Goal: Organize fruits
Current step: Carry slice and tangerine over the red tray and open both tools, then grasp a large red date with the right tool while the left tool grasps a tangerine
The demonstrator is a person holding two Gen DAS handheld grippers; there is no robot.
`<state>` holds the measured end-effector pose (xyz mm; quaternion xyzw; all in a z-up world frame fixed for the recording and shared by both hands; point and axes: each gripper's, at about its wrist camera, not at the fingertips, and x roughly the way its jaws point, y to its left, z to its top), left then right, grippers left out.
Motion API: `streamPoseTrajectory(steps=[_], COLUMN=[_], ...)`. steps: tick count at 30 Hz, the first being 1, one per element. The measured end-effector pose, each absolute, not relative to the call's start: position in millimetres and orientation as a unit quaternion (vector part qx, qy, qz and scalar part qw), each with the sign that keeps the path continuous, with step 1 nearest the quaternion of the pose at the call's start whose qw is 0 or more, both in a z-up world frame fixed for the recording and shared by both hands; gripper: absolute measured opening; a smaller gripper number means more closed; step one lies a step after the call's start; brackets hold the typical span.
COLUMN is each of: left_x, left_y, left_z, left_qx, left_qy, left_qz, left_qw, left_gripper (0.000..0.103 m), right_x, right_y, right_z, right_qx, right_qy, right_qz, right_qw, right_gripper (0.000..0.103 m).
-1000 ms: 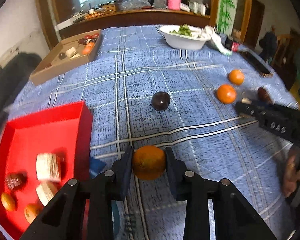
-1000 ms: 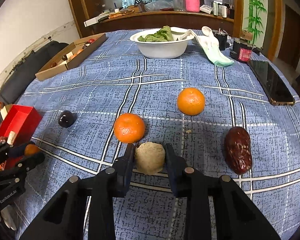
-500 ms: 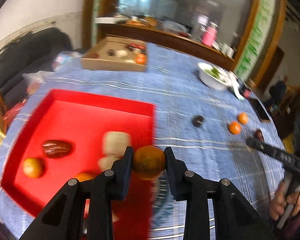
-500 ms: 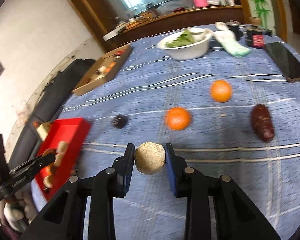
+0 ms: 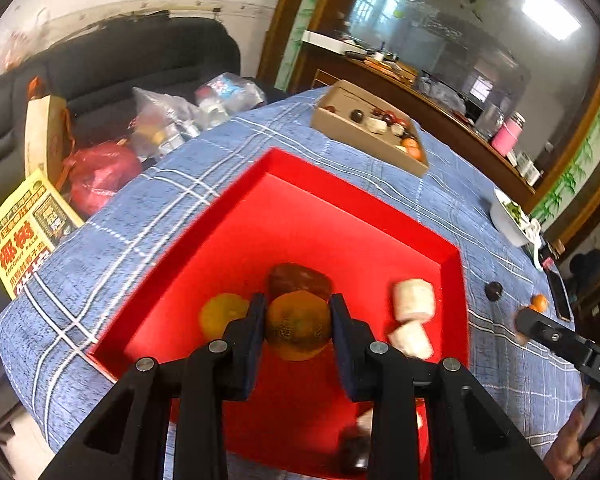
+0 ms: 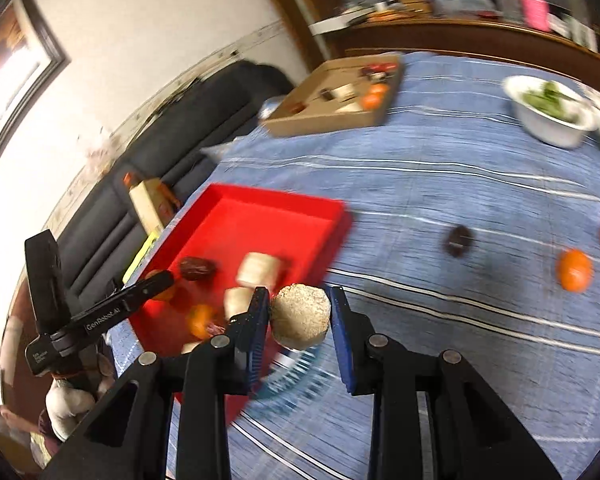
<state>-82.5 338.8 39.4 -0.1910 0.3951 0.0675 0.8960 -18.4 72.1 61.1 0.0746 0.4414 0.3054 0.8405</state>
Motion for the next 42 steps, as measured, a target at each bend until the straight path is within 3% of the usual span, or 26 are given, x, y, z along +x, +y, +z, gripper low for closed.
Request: streamPoseTrajectory(steps=[10,13,17,20,28,34,42], left_x=[-86.8,-89.2,-92.8,-92.9,-92.1,-101.0,-104.0], left_y=[349.7,355.3,359.5,356.6,327.6,298.5,248.4], left_z=[37.2,38.5,46.7,51.9,65.6,82.2,96.8], left_qx=[-0.194,-0.201,-0.209,-0.207,-0.182,-0.162,-0.124], left_qy=[0.389,0.386,0.374,0.369,0.373,0.366,0.370], left_qz=[0.060,0.057,0.056,0.053,0.036,0.013,-0.013], left_qw=[0.898,0.899,0.902,0.904,0.909,0.916,0.921], left_gripper=[0.034,0.040,0.047,0.047,0.048,0.055,0.059], right_x=[0.7,4.6,7.7,7.2,-7.8,-23.1,-37.3], right_y=[166.7,182.8,190.0,185.1,149.5,98.1,-27.9], right_z=[45.6,36.7,33.4,37.2,51.9,47.1,41.4], right_qx=[0.025,0.015,0.015,0.019,0.032,0.055,0.088], right_qy=[0.460,0.465,0.465,0.461,0.443,0.443,0.434], right_qz=[0.342,0.342,0.336,0.334,0.321,0.297,0.212], right_qw=[0.819,0.816,0.819,0.822,0.837,0.844,0.871], right_gripper=[0.030,0.030,0.042,0.042,0.043,0.050,0.049])
